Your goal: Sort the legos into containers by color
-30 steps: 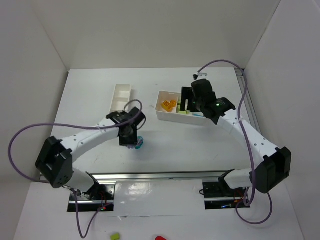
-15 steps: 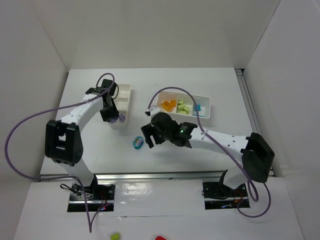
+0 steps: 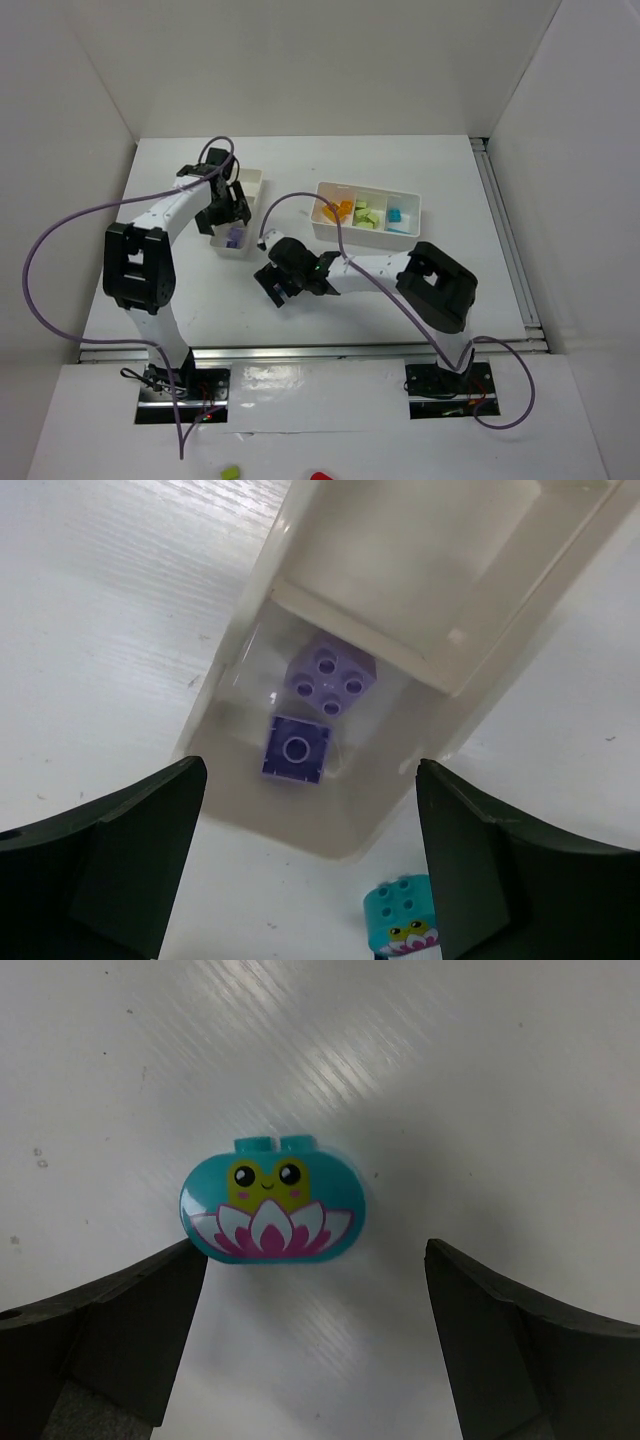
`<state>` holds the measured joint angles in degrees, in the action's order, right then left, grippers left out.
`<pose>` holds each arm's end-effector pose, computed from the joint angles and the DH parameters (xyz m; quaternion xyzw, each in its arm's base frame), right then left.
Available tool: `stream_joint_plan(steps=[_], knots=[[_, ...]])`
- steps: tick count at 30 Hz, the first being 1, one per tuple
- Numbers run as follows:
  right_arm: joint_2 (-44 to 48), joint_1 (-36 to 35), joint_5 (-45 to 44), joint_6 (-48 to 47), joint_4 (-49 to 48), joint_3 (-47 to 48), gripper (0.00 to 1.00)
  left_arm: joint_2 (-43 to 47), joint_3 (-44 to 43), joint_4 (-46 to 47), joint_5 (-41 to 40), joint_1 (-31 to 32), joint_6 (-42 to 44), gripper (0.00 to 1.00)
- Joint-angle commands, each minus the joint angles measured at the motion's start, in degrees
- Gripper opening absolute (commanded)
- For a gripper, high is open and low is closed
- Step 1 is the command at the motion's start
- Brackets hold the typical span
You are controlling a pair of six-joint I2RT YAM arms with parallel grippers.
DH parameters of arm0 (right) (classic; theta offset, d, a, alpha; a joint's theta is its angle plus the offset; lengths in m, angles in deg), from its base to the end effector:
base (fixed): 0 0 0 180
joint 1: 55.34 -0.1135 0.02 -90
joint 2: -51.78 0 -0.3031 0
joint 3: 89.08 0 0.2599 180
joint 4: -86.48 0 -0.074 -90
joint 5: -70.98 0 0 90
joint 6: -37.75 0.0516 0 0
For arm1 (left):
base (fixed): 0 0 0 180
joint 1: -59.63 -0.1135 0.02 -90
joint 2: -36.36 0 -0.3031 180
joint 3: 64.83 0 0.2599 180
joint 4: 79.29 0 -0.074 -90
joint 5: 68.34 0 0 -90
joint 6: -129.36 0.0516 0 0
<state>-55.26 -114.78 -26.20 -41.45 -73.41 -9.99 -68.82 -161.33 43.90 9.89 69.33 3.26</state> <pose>0.2202 0.3602 0.1884 -0.3634 0.8585 0.1577 0.3258 0.4039 -0.0584 0.2535 -0.2432 0.9414 0.0101 0.2335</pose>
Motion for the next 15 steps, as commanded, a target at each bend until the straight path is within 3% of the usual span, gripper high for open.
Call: stream_joint_plan(steps=[1,8,13,15], knots=[[-2.5,-0.5,1.5,-2.5,-5.6,4.3,0.97,5.2,-4.1,-2.9,-0.7,0.9,1.4,0.95],[-5.7,-1.1,1.3,-2.5,-6.8,6.0,0.86,10.8,-11.3,-7.2,-0.2,1.5,2.4,0.95],[-5.2,-1.1,0.1,-2.5,-6.3,6.0,0.62,12.7,-14.3,-9.4,-0.2,1.5,3.0,0.95],[-2.9,-1.1,-0.6,-1.9,-5.8,6.0,0.59,13.2,-15.6,-10.0,-0.2,1.5,3.0,0.95]])
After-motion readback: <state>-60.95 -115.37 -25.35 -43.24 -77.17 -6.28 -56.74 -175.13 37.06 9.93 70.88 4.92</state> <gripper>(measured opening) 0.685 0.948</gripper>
